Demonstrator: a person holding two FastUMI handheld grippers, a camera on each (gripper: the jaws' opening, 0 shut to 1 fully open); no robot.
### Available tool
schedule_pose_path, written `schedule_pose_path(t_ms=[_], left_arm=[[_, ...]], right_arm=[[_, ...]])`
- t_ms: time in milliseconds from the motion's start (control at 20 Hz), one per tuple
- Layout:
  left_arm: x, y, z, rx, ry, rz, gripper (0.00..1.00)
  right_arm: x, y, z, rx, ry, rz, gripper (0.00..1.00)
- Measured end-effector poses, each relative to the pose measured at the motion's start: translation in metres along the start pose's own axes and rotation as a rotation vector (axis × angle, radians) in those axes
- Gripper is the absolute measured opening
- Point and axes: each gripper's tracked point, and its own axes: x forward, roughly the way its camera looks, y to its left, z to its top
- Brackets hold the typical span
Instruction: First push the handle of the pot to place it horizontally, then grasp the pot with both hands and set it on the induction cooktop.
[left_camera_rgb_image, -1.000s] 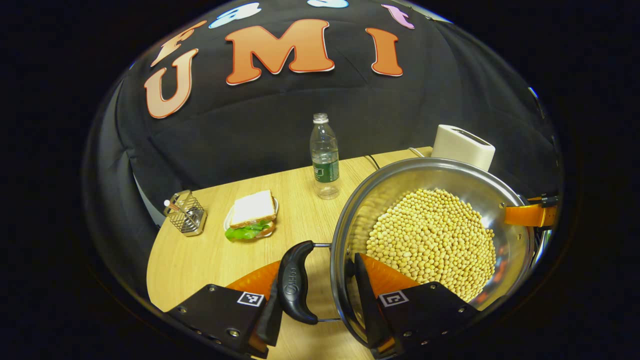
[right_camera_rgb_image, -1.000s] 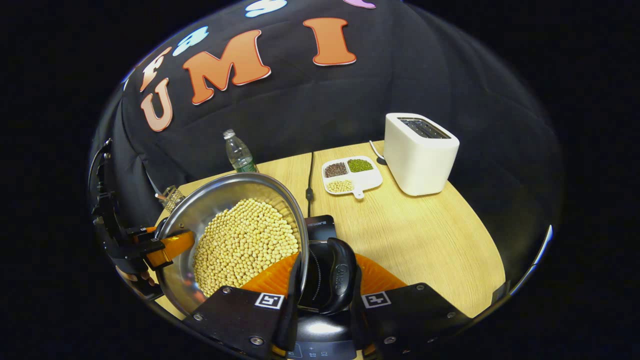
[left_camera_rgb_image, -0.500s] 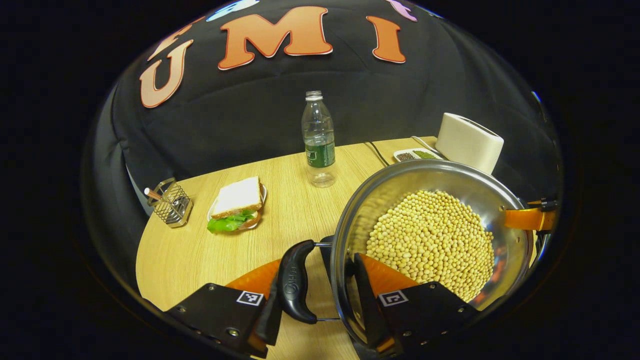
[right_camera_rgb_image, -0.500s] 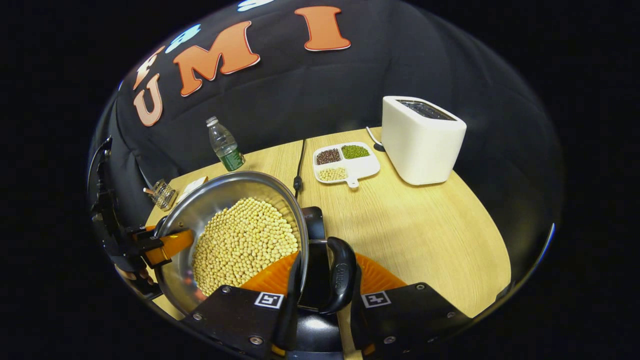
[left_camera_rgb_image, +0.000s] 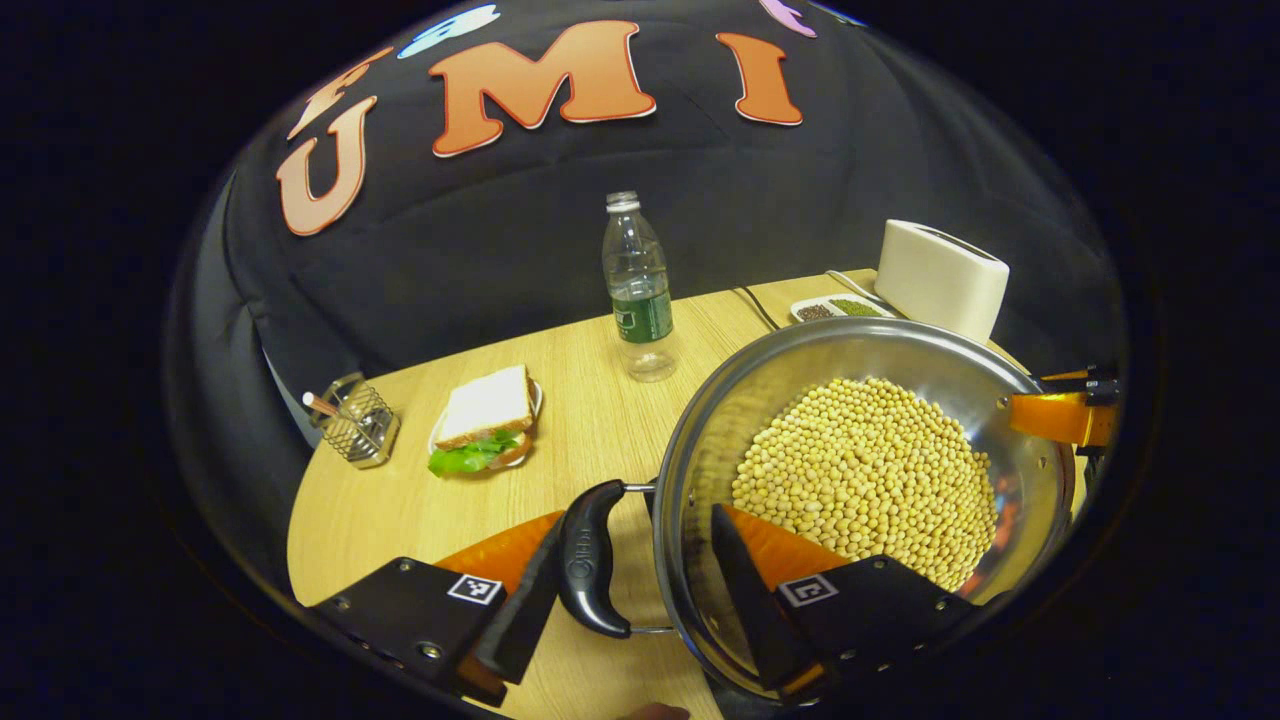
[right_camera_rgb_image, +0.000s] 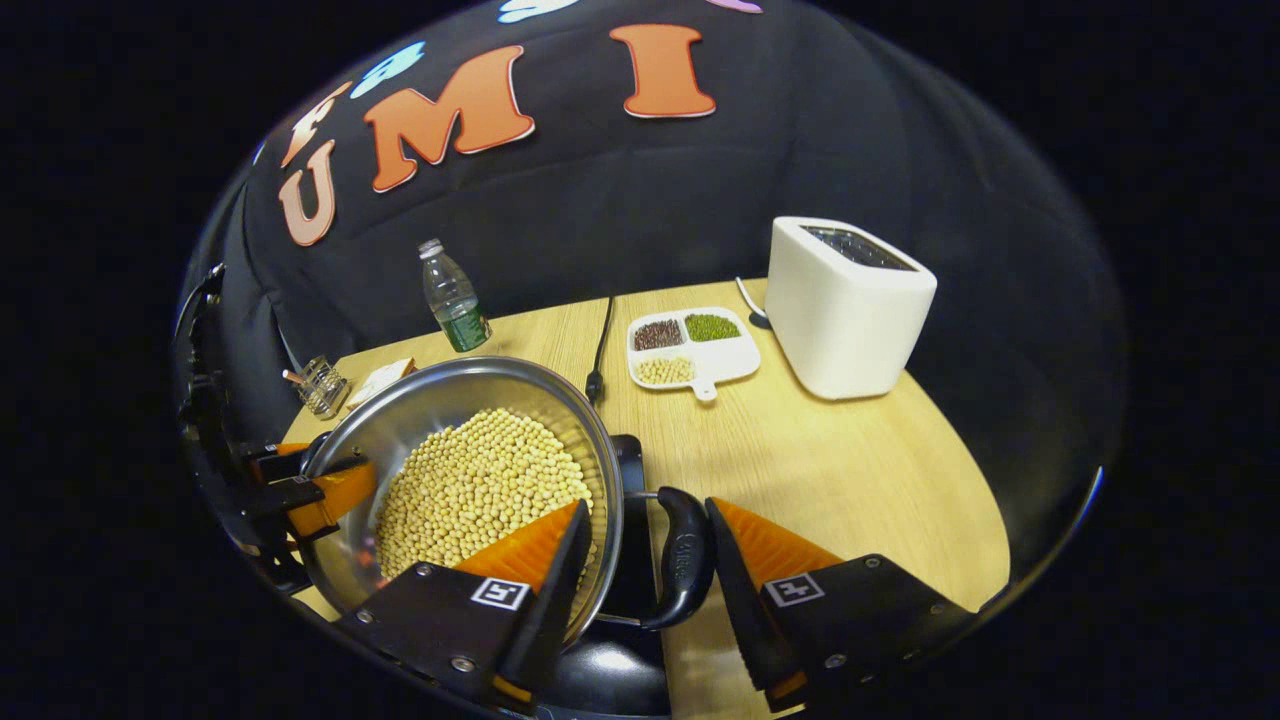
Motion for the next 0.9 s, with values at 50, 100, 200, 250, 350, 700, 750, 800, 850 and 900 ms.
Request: schedule_pose_path(t_ms=[50,100,200,250,350,700,750,800,850,900], left_arm=[[-0.008,0.006,0.008,-0.002,-0.031,0.018,0.87],[-0.018,0.014,0.017,-0.004,-0.06,0.039,0.87],[-0.042,0.027,0.036,-0.028,-0.118,0.061,0.86],[-0.057,0.031,0.046,-0.044,-0.148,0.059,0.86],[-0.089,0.04,0.068,-0.08,-0.214,0.067,0.86],[-0.244,0.091,0.149,-0.127,-0.547,0.166,0.87],[-0.266,0.097,0.159,-0.139,-0.592,0.175,0.86],[-0.289,0.107,0.168,-0.146,-0.635,0.194,0.87],[-0.312,0.119,0.174,-0.156,-0.675,0.209,0.85],[-0.334,0.127,0.181,-0.168,-0.715,0.217,0.87]], right_arm=[[-0.006,-0.004,0.009,0.0,-0.033,-0.014,0.75],[-0.013,-0.009,0.02,0.01,-0.067,-0.026,0.8],[-0.03,-0.013,0.044,0.027,-0.151,-0.031,0.87],[-0.043,-0.015,0.059,0.029,-0.202,-0.031,0.88],[-0.07,-0.01,0.084,0.019,-0.294,-0.024,0.9],[-0.197,0.043,0.158,-0.068,-0.602,0.107,0.93],[-0.215,0.047,0.168,-0.087,-0.643,0.115,0.98],[-0.232,0.051,0.177,-0.104,-0.68,0.123,0.93],[-0.25,0.055,0.184,-0.12,-0.718,0.136,0.93],[-0.269,0.058,0.191,-0.132,-0.752,0.149,0.93]])
